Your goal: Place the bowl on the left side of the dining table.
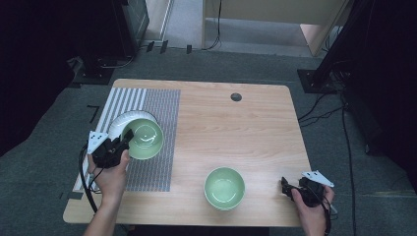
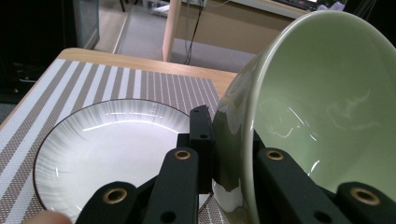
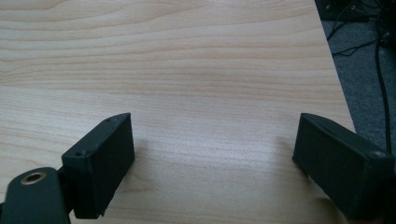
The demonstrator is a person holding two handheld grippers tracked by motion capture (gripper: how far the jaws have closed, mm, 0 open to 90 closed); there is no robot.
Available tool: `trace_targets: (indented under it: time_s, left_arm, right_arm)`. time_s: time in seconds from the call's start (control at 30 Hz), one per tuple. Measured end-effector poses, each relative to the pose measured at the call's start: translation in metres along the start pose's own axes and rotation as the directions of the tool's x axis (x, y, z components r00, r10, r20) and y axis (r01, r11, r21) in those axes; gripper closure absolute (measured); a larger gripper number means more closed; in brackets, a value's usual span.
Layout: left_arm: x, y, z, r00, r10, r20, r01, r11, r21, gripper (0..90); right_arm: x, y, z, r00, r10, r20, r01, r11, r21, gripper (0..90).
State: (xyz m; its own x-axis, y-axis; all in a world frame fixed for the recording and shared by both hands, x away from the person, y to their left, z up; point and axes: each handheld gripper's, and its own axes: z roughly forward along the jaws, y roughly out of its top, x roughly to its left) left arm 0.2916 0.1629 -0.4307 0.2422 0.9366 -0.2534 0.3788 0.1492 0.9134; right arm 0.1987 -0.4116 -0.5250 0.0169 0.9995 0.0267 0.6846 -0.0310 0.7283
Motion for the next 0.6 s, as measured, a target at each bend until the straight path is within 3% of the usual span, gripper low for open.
trace_targets:
  time_s: [0.6]
  left_arm:
    - [0.023, 0.005, 0.011, 0.9981, -0.051, -0.035, 0.052, 0.9986, 0.012, 83.0]
  right_arm:
    - [-0.001, 0.000, 0.000, 0.9999, 0.010, 0.009, -0.010, 1.000, 0.002, 10.0]
